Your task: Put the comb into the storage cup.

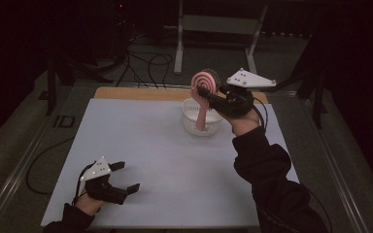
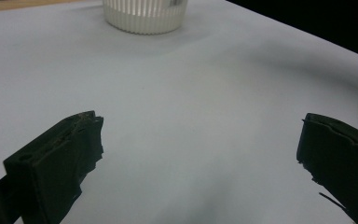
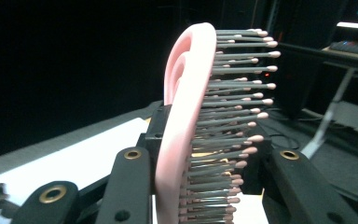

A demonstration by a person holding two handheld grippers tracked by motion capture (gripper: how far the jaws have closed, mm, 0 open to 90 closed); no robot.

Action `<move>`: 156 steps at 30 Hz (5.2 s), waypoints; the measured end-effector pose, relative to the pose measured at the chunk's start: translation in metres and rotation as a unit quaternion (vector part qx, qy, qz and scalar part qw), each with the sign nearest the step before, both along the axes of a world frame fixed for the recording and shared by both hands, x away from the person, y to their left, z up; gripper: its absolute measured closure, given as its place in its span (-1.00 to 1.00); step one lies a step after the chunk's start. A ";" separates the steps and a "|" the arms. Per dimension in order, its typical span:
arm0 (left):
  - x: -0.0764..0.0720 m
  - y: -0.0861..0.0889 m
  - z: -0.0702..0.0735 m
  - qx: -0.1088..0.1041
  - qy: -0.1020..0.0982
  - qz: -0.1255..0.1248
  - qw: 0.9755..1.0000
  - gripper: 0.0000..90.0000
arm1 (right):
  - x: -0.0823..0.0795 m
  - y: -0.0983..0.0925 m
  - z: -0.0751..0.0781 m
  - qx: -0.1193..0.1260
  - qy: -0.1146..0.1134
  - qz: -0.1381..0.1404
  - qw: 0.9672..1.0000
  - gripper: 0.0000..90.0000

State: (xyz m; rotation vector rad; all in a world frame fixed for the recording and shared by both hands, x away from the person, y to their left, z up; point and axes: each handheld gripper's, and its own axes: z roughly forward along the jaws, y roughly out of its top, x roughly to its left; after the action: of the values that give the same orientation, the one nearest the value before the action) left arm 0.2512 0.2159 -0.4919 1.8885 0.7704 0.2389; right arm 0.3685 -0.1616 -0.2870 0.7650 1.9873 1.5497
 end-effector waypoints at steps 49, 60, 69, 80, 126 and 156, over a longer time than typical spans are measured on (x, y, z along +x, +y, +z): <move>-0.003 0.003 0.000 -0.006 -0.013 -0.008 1.000 -1.00 | 0.080 0.011 -0.092 -0.138 -0.076 -0.047 0.986 0.43; -0.003 0.003 -0.001 -0.005 -0.011 -0.009 1.000 -1.00 | 0.081 0.015 -0.112 -0.149 -0.072 -0.046 0.985 0.43; -0.002 0.005 -0.002 -0.007 -0.009 -0.006 1.000 -1.00 | 0.080 0.023 -0.124 -0.170 -0.073 -0.047 0.982 0.43; -0.002 0.005 -0.001 -0.009 -0.011 -0.006 1.000 -1.00 | 0.080 0.030 -0.137 -0.188 -0.072 -0.046 0.978 0.43; -0.003 0.005 -0.002 -0.007 -0.012 -0.010 1.000 -1.00 | 0.058 0.056 -0.157 -0.175 -0.071 -0.005 0.982 -0.36; -0.003 0.005 -0.002 -0.005 -0.013 -0.010 1.000 -1.00 | 0.053 0.046 -0.146 -0.143 -0.035 0.005 0.989 -0.82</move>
State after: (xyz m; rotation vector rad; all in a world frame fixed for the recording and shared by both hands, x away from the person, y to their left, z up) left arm 0.2478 0.2205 -0.4938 1.8803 0.7335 0.2451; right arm 0.4210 -0.1156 -0.4332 0.5765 2.1032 1.2404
